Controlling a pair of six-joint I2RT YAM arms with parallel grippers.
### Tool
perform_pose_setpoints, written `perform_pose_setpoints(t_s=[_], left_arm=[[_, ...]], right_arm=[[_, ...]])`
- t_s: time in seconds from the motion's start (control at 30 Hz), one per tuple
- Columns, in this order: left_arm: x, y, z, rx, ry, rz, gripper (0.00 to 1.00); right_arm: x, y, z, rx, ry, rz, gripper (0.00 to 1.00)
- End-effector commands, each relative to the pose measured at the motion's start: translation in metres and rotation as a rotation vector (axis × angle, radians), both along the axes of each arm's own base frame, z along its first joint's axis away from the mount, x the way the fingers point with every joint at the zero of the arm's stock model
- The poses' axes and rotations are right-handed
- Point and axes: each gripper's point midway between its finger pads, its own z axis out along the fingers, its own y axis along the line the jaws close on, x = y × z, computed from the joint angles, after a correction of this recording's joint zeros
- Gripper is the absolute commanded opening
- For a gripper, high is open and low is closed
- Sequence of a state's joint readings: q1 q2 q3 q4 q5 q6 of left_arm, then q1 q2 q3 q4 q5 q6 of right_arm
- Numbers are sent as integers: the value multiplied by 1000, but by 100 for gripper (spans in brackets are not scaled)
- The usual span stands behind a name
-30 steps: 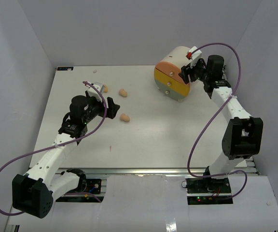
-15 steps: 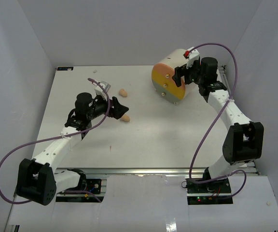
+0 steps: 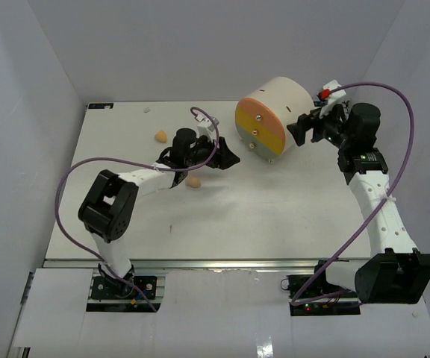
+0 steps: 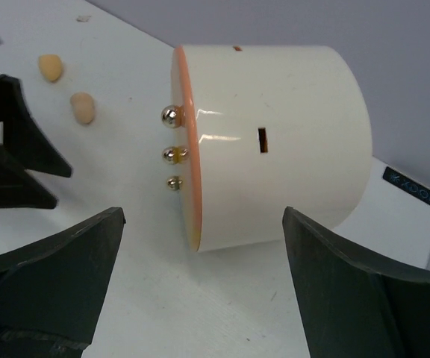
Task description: Organize the makeup
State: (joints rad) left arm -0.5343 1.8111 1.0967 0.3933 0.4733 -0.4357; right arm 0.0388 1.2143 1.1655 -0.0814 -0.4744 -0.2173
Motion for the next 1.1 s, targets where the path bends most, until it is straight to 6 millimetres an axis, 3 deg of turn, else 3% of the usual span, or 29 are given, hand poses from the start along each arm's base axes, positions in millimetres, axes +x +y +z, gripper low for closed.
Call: perform_pose_setpoints(t_s=[0.0,0.07,0.17,0.27,0.33,0.37,0.67,0.9,1.07], left_arm=[[33,-31,8,-11,-85,50,71],[48,-47,8,3,-107,67,65],[63,-61,-16,59,-107,95,56],[72,-71,-22,77,-135,112,53],[82,-79,-17,76,-166,119,52],[87,-81,-28,91,-157,128,52],[114,-96,-38,136,-166,172,55],[114,-80,-49,194,-156,246,56],[108,-79,-42,183,-188,234,58]], right_arm=[[-41,13,-21,82,34,250,98],[-57,17,-31,151,80,343,89],[-69,14,-35,203,81,392,75],[-75,11,-42,218,84,404,69],[-76,8,-42,222,77,399,68],[-77,8,-41,226,76,401,68],[-77,3,-42,234,77,396,68],[-77,1,-43,241,84,392,68],[-76,1,-45,246,88,393,68]])
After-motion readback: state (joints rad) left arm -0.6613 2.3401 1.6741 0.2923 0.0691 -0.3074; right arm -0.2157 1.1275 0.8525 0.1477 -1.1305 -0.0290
